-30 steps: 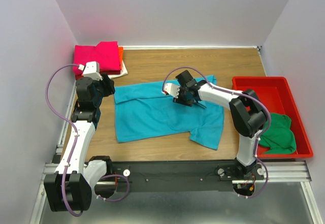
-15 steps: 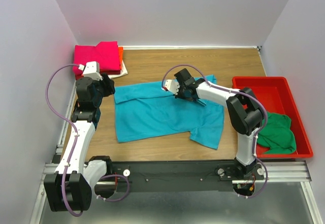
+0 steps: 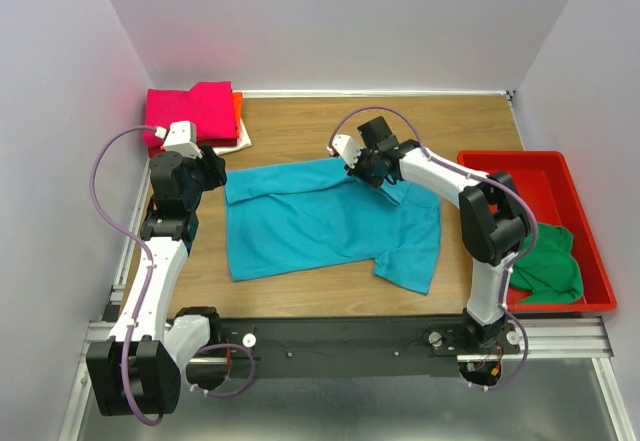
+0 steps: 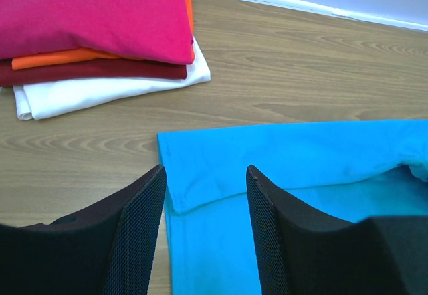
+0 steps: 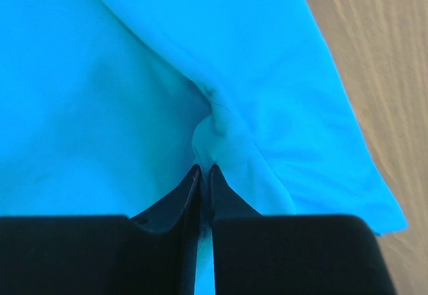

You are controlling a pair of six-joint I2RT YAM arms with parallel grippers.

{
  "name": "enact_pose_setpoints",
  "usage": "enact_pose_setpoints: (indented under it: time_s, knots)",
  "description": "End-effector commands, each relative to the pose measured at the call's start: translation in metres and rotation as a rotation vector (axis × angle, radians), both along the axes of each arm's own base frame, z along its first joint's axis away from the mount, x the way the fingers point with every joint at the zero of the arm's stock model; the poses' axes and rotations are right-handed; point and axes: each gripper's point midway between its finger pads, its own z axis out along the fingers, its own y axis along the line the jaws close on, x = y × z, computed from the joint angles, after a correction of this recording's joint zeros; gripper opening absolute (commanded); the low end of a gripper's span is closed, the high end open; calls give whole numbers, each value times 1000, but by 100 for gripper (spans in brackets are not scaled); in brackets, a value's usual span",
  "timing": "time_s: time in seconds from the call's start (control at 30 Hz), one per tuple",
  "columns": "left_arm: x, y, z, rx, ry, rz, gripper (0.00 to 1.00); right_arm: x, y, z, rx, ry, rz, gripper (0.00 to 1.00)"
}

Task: Fold and stack the t-shirts
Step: Fold the tshirt

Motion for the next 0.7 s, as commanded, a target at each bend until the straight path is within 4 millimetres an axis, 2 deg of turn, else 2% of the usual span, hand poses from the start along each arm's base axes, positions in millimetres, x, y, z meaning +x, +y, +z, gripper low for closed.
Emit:
enact_pose_setpoints:
  time_s: [0.0,0.2,0.23,0.27,0.3,0.37,0.47,0.67]
  knots:
    - [2,-4,3,5,-17,-26,59,-25,25,14,146,122,77,16]
    - [3,-5,1,4,-11,-29,59,-35,33,-1,177,225,68,22]
    - [3,-4,2,5,-13,-28,59,-32,32,-4,179,236,30,24]
    - [3,-4,1,4,-10,-28,59,-25,31,-1,183,227,3,30]
    - [3,-4,1,4,-11,-27,59,-16,22,-6,167,223,-68,34]
    - [3,-5,2,3,-11,-32,59,3,12,1,154,177,-138,38]
    - [3,-6,0,2,-8,-33,59,21,-7,11,163,147,-202,48]
    - [4,-7,-2,0,-1,-39,59,20,-13,27,153,97,-186,50]
